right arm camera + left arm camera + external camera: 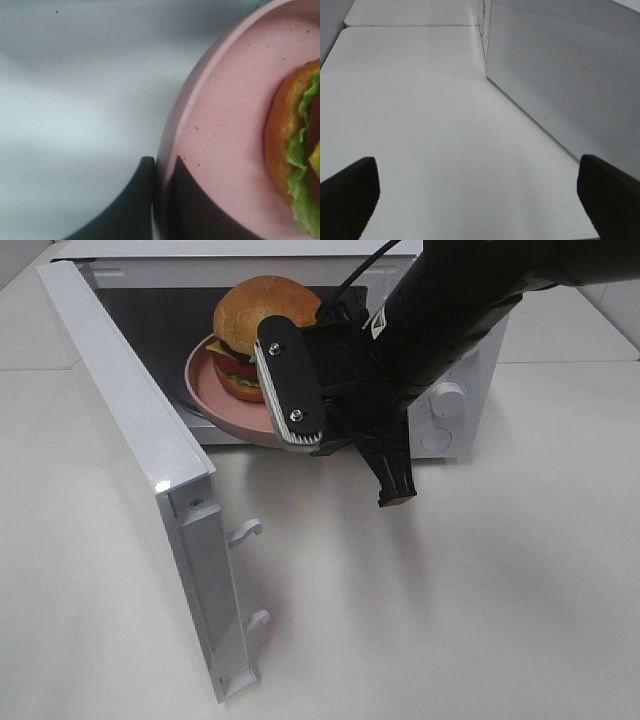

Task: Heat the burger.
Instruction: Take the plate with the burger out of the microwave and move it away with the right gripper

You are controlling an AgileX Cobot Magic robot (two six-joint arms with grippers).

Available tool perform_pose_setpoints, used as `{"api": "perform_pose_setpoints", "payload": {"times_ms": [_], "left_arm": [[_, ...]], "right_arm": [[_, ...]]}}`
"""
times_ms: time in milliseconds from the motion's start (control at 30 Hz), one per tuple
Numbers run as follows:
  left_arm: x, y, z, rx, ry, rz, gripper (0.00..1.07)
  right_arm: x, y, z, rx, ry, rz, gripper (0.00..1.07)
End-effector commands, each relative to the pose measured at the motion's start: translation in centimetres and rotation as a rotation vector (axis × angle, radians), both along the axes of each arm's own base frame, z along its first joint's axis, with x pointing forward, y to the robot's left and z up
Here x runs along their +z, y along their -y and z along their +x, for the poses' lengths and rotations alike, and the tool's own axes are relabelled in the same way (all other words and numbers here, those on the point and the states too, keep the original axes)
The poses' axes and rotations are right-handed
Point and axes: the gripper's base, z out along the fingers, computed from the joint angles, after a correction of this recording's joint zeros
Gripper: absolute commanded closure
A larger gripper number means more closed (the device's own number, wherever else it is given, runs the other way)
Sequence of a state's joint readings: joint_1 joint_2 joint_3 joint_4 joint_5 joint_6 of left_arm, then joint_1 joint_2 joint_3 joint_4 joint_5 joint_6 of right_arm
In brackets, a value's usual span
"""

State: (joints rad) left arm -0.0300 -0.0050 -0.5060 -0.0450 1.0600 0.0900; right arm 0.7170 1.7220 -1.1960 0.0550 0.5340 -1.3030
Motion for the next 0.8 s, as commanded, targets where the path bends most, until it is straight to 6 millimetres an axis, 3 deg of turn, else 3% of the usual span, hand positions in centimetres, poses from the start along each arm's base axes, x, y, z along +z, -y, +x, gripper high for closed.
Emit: {"api": "perform_pose_setpoints", "payload": {"times_ms": [33, 367, 800], "left_arm": [[0.1, 0.0, -0.2, -0.002, 0.032, -0.006, 0.04], [0.1, 0.0, -0.2, -0.002, 0.032, -0.006, 0.04], [0.1, 0.0, -0.2, -0.002, 0.032, -0.006, 0.04]], "right_arm": [[1.3, 0.1, 0.2, -0.036, 0.049, 0.043, 1.07], [1.9, 0.7, -0.7, -0.054, 0.047, 0.039, 1.07], [2.9, 3.4, -3.7, -0.088, 0.054, 0.065, 1.07]]}}
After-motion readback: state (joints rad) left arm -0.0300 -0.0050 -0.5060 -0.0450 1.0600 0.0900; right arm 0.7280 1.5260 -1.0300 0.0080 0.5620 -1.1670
